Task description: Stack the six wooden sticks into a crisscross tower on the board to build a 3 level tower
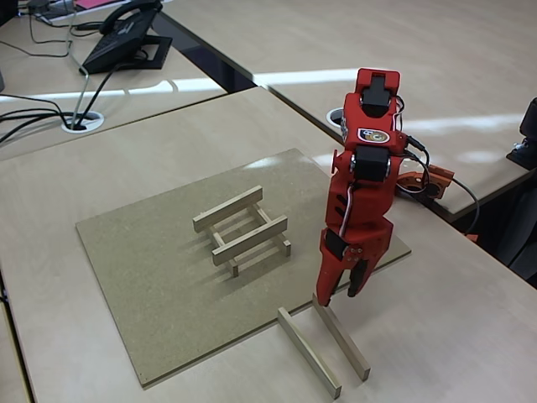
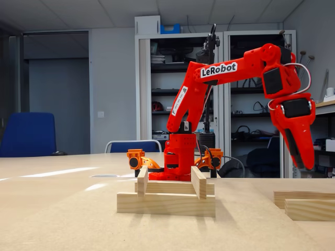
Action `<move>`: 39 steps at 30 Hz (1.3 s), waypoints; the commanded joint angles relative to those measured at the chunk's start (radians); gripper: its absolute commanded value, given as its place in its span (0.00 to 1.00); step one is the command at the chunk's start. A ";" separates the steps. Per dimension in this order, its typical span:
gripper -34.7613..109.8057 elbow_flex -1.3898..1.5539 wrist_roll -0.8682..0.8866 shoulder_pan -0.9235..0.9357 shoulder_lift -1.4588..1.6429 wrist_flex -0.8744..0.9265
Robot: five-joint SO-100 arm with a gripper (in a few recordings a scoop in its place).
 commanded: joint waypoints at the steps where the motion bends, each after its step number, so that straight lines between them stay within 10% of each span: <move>1: 0.39 -0.029 0.015 -0.018 0.002 -0.015; 39: 0.34 -0.259 0.063 -0.014 -0.293 -0.077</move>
